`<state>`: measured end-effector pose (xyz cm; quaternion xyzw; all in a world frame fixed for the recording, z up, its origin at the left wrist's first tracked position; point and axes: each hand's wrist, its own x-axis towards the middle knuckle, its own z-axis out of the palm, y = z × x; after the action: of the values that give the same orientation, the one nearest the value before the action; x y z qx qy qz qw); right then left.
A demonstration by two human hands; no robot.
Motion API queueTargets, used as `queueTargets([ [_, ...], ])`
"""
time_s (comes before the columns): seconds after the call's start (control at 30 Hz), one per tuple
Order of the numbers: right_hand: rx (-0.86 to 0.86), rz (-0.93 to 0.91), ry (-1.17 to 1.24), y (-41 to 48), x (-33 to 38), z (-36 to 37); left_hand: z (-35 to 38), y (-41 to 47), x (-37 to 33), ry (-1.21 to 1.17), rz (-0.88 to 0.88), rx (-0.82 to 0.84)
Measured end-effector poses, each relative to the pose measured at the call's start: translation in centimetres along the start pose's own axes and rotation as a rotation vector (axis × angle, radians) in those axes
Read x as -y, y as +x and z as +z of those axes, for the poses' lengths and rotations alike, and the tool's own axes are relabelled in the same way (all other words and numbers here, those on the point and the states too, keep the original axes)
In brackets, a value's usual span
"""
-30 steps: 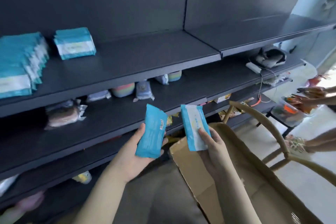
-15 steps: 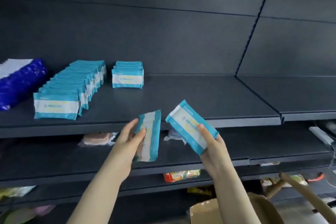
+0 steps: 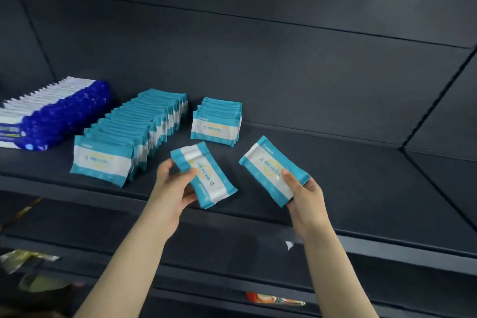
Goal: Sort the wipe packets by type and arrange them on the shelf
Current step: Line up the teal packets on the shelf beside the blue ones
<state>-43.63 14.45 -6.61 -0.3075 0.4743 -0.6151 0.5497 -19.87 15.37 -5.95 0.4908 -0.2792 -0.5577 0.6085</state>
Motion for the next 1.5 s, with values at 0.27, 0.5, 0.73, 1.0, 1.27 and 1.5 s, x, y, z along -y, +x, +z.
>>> queueTargets([
  [0.27,-0.078,-0.007,-0.056,5.5,-2.0,3.4,0.0,7.7,-0.6,0.000,0.039,0.040],
  [0.5,-0.168,-0.054,-0.162,9.3,-2.7,5.8,0.4,13.0,-0.8,-0.020,0.045,0.077],
  [0.73,-0.203,-0.127,-0.182,11.3,-3.4,6.2,1.2,15.4,-0.9,0.002,0.052,0.050],
  [1.0,-0.221,-0.148,-0.157,11.5,-3.6,5.9,1.3,15.6,-2.3,0.067,0.216,-0.056],
  [1.27,-0.203,-0.133,0.030,10.8,-3.0,5.7,3.7,19.6,-5.8,1.121,0.635,0.198],
  [1.5,-0.181,-0.110,0.092,10.8,-2.8,5.2,2.2,19.3,-2.8,1.114,0.697,0.059],
])
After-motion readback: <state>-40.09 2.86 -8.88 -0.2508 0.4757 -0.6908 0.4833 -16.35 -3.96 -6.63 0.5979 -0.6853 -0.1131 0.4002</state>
